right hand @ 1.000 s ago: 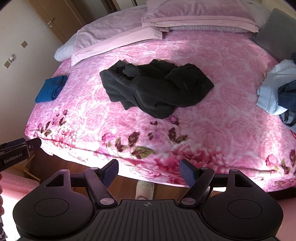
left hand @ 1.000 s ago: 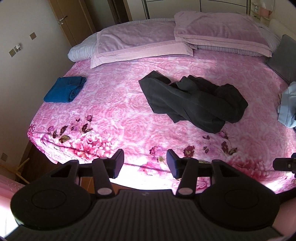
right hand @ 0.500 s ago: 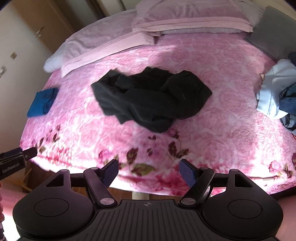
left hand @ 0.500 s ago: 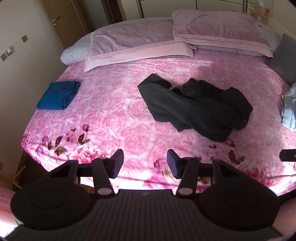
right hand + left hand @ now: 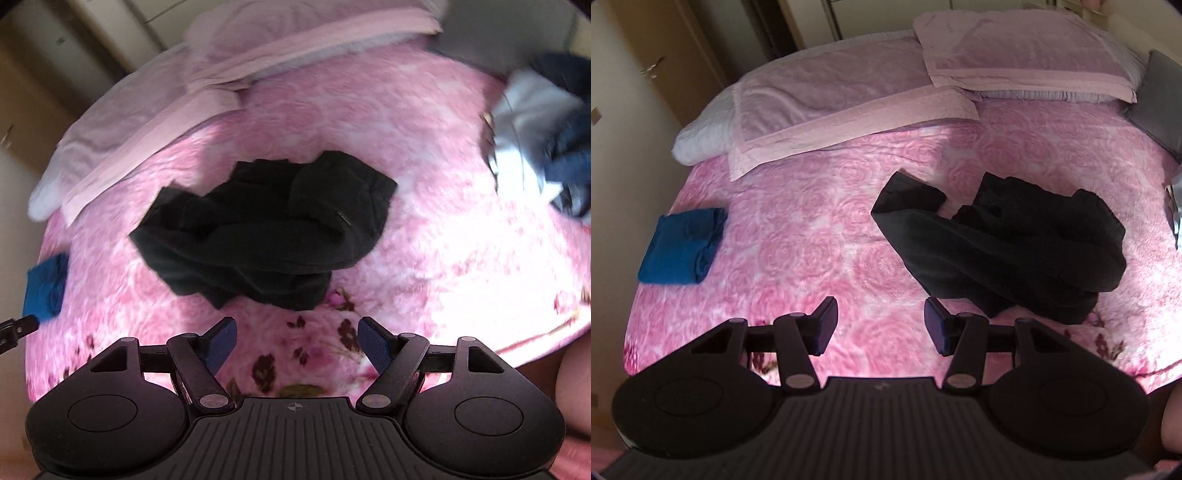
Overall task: Fold clothes
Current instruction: 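Move both open grippers over the black pants lying on the bed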
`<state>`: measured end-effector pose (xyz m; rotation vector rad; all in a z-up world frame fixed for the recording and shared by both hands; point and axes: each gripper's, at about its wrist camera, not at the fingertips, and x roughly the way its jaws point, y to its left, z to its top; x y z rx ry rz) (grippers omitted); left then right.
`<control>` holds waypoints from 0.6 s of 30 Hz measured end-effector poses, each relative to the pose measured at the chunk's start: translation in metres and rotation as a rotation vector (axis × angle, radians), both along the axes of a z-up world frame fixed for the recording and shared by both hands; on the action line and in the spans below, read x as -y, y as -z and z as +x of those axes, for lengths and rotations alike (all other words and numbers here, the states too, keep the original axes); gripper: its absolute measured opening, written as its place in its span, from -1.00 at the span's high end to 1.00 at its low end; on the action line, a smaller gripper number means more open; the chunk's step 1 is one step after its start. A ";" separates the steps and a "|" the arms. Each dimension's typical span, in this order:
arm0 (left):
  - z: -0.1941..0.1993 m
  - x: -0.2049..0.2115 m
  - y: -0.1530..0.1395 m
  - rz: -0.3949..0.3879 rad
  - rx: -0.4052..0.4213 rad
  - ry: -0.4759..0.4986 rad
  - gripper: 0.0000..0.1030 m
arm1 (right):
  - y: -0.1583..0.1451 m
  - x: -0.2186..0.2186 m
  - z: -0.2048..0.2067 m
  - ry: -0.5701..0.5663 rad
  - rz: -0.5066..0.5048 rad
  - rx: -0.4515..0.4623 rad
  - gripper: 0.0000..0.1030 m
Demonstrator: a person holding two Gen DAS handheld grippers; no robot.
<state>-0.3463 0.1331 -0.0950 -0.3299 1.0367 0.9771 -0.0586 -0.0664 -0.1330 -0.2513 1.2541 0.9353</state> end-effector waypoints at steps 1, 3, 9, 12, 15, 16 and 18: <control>0.000 -0.009 0.004 -0.008 -0.002 0.011 0.08 | 0.006 0.000 0.002 0.028 -0.010 -0.010 -0.46; -0.001 -0.022 0.013 -0.024 -0.006 0.032 0.08 | 0.016 0.001 0.006 0.081 -0.029 -0.027 -0.46; 0.004 -0.048 0.038 -0.068 -0.026 0.060 0.08 | 0.034 0.003 0.011 0.149 -0.057 -0.049 -0.46; 0.006 -0.054 0.046 -0.084 -0.018 0.056 0.08 | 0.044 0.001 0.017 0.182 -0.059 -0.064 -0.46; 0.007 -0.057 0.055 -0.097 -0.011 0.026 0.08 | 0.059 0.004 0.036 0.258 0.000 -0.124 -0.46; 0.007 -0.057 0.057 -0.098 -0.006 0.012 0.08 | 0.066 0.006 0.046 0.289 0.034 -0.161 -0.46; 0.006 -0.059 0.064 -0.097 0.005 -0.020 0.08 | 0.081 0.011 0.067 0.351 0.102 -0.236 -0.46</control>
